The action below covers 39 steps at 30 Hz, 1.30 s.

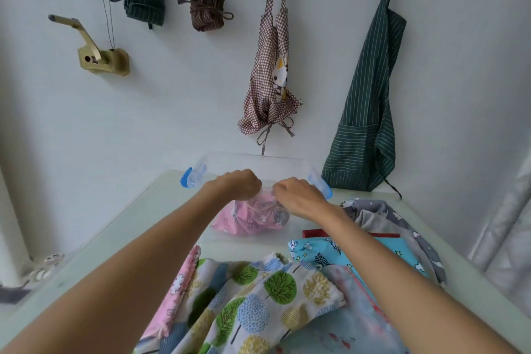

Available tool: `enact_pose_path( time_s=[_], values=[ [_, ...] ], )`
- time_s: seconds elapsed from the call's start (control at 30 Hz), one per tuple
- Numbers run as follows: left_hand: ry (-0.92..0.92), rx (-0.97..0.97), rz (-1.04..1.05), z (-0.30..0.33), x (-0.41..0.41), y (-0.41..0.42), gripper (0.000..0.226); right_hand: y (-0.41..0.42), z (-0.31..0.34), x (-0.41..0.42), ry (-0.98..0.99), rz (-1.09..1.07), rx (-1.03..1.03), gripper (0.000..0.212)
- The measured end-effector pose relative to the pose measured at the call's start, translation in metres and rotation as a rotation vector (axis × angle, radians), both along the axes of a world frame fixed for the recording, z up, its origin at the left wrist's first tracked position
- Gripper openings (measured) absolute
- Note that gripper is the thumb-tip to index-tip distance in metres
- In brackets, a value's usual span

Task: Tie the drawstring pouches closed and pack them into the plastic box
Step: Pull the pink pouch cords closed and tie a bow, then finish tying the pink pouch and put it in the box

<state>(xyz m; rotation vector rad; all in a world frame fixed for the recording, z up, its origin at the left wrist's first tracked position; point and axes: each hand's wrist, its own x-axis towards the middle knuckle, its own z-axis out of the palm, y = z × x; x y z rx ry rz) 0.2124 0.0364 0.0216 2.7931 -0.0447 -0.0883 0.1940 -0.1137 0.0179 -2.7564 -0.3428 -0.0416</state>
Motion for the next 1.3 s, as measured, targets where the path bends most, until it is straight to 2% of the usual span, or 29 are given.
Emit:
enact_pose_path(
  time_s=[0.13,0.17,0.3,0.4,0.5,0.57,0.63,0.67,0.73,0.8,0.87,0.9,0.93,1.0,1.07,1.17,1.23,1.3],
  values=[
    [-0.097,-0.063,-0.021,0.007,-0.017,0.005,0.036,-0.005,0.006,-0.003,0.061,0.037,-0.032,0.039],
    [-0.156,-0.081,-0.038,0.01,-0.025,0.007,0.031,-0.008,0.006,-0.007,0.031,0.041,-0.036,0.039],
    [-0.428,-0.108,-0.018,0.014,-0.079,0.019,0.026,-0.016,0.004,-0.032,-0.323,0.077,-0.041,0.035],
    [-0.473,-0.126,0.088,0.002,-0.12,0.043,0.021,-0.017,-0.002,-0.062,-0.342,0.158,0.04,0.026],
    [-0.28,0.013,0.24,-0.018,-0.147,0.076,0.02,-0.006,-0.013,-0.097,-0.204,0.224,0.14,0.02],
    [-0.039,0.18,0.316,-0.032,-0.159,0.092,0.034,0.013,-0.022,-0.116,-0.098,0.27,0.177,0.021],
    [0.172,0.203,0.363,-0.046,-0.167,0.102,0.053,0.037,-0.035,-0.127,-0.022,0.28,0.226,0.024],
    [0.22,0.168,0.378,-0.053,-0.168,0.104,0.057,0.049,-0.042,-0.127,0.013,0.258,0.261,0.028],
    [0.147,0.109,0.402,-0.067,-0.173,0.106,0.051,0.073,-0.055,-0.127,0.064,0.195,0.284,0.042],
    [-0.043,0.123,0.413,-0.075,-0.18,0.104,0.032,0.094,-0.061,-0.124,0.091,0.135,0.223,0.056],
    [-0.182,0.125,0.422,-0.073,-0.184,0.1,0.017,0.105,-0.063,-0.119,0.098,0.096,0.135,0.059],
    [-0.232,0.105,0.42,-0.07,-0.185,0.1,0.018,0.108,-0.065,-0.114,0.097,0.071,0.144,0.054],
    [-0.282,0.09,0.409,-0.065,-0.186,0.101,0.019,0.109,-0.064,-0.111,0.094,0.045,0.197,0.046],
    [-0.383,0.093,0.384,-0.052,-0.184,0.104,0.022,0.107,-0.06,-0.105,0.104,0.008,0.43,0.034],
    [-0.449,0.009,0.393,-0.027,-0.18,0.106,0.022,0.102,-0.045,-0.103,0.09,0.018,0.713,0.029],
    [-0.562,-0.121,0.312,0.018,-0.164,0.093,0.022,0.084,-0.009,-0.107,0.111,0.093,1.008,0.015],
    [-0.609,-0.121,0.194,0.043,-0.149,0.075,0.024,0.062,0.011,-0.108,0.128,0.131,1.099,0.01],
    [-0.597,-0.139,0.097,0.052,-0.132,0.051,0.025,0.033,0.021,-0.107,0.124,0.141,1.096,0.01]
  ],
)
